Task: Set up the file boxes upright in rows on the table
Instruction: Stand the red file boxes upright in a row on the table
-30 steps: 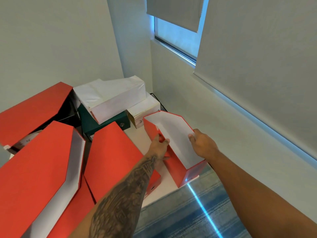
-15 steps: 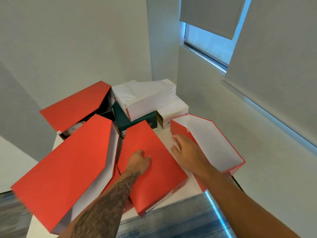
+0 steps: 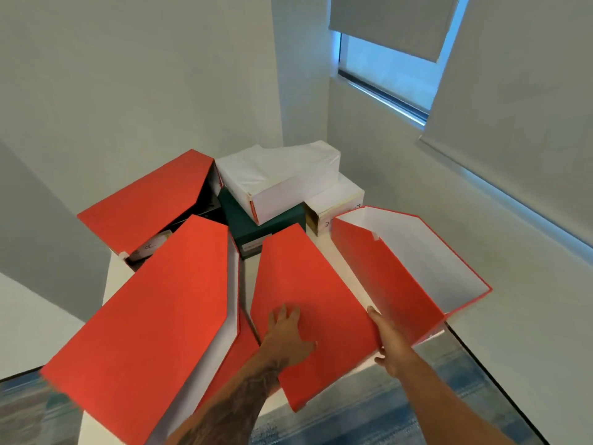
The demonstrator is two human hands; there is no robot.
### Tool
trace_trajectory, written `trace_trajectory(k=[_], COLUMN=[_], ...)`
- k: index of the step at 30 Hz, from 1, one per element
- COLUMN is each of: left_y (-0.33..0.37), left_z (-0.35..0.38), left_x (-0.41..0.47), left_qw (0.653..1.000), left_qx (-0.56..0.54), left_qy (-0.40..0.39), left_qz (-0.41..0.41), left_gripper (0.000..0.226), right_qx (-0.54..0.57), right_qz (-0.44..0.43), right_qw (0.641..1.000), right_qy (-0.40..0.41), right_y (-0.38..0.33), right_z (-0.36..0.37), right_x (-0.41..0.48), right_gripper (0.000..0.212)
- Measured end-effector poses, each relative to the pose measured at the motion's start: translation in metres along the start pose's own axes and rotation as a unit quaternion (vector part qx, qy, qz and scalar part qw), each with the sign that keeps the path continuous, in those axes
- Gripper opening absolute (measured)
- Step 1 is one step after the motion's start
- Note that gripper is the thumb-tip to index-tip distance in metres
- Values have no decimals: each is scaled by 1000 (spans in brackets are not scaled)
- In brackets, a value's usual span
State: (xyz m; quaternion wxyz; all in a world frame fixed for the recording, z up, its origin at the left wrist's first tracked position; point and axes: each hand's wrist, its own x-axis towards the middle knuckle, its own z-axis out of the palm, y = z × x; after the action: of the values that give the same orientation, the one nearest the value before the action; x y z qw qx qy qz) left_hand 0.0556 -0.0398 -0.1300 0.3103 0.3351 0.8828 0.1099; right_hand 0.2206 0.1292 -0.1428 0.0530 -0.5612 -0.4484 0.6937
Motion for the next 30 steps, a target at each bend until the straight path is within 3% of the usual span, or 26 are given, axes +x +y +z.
trace_trajectory(k=[8, 15, 17, 20, 24, 30], left_y=[-3, -6, -8, -7, 0, 25], left_z=[10, 6, 3, -3, -22, -64], left_x=[-1, 1, 1, 1, -1, 1], left_qw=[999, 999, 999, 997, 984, 919], left_qx=[15, -1, -21, -72, -172, -389], left_qy=[-26, -34, -27, 2, 54, 39], left_qz=[40, 43, 41, 28, 10, -55], left_gripper=[110, 111, 109, 103, 99, 128], right_qx=[91, 144, 132, 115, 88, 1], right_qz=[54, -41, -88, -134, -186, -302], right_qw=[994, 989, 987, 984, 977, 943], right_qy=[-9, -5, -8, 10, 47, 142], right_y=[51, 55, 52, 48, 38, 15], right_z=[-14, -4, -4, -2, 7, 24], right_x=[-13, -22, -26, -29, -46, -87], right_gripper=[93, 75, 84, 113, 122, 107])
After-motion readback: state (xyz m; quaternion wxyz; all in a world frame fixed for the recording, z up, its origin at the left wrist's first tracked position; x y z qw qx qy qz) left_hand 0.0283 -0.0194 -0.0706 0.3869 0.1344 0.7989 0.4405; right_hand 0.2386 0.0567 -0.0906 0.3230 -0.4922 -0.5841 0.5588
